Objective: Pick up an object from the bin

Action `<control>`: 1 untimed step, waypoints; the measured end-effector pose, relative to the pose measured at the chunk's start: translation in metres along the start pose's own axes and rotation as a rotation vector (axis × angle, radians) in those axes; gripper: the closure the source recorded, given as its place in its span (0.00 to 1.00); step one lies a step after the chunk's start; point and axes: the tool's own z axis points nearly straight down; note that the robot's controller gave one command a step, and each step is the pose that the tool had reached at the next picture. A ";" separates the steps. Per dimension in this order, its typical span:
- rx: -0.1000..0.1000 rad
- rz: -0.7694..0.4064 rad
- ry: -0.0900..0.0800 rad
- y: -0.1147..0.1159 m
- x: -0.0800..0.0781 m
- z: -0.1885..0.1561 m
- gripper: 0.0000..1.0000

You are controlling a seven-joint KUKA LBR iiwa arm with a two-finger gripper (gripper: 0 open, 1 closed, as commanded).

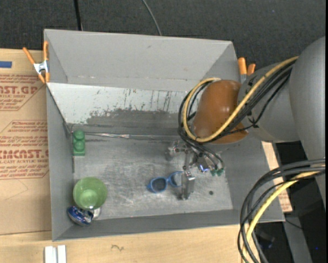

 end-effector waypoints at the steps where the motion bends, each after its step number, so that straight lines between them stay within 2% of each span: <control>1: 0.001 0.002 -0.001 -0.002 -0.001 -0.002 1.00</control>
Offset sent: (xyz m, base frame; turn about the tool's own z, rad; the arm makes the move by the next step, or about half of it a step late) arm 0.0000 0.0000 0.0000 0.0000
